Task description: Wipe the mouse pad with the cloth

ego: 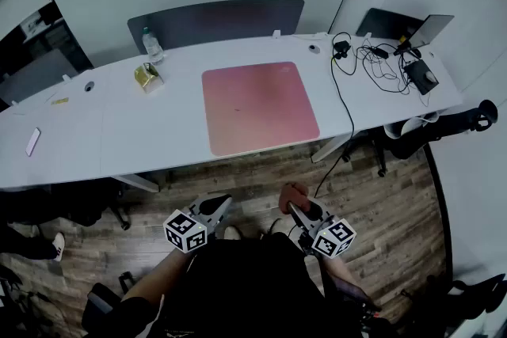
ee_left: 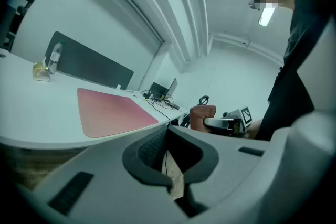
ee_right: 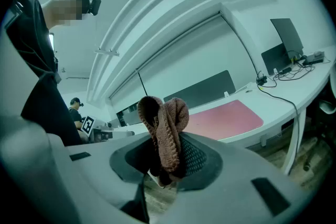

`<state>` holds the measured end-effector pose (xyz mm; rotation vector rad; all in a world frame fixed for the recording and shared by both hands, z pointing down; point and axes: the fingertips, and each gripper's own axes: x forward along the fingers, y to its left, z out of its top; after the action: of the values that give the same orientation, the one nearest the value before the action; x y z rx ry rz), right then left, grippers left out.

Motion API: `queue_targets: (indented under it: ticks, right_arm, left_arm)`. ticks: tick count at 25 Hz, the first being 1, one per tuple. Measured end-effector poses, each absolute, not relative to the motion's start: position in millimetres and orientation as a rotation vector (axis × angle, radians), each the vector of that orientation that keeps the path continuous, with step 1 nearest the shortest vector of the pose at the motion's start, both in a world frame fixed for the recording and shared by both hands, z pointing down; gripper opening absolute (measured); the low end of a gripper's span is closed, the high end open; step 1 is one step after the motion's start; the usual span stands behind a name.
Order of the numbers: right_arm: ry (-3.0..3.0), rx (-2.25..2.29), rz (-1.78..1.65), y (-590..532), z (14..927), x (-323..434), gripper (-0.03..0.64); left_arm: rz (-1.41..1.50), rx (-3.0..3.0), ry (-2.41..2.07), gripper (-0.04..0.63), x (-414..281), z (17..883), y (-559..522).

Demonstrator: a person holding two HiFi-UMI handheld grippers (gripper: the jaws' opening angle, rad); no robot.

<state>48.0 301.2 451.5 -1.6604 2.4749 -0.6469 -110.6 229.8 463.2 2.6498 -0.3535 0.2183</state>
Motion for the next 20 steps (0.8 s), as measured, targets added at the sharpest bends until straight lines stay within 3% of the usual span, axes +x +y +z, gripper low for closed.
queue_targets:
  ticks: [20]
  right_arm:
    - [2.524,-1.731,-0.676,279,453,43,0.121]
  left_arm:
    - [0.231,2.638,-0.414,0.008,-125,471,220]
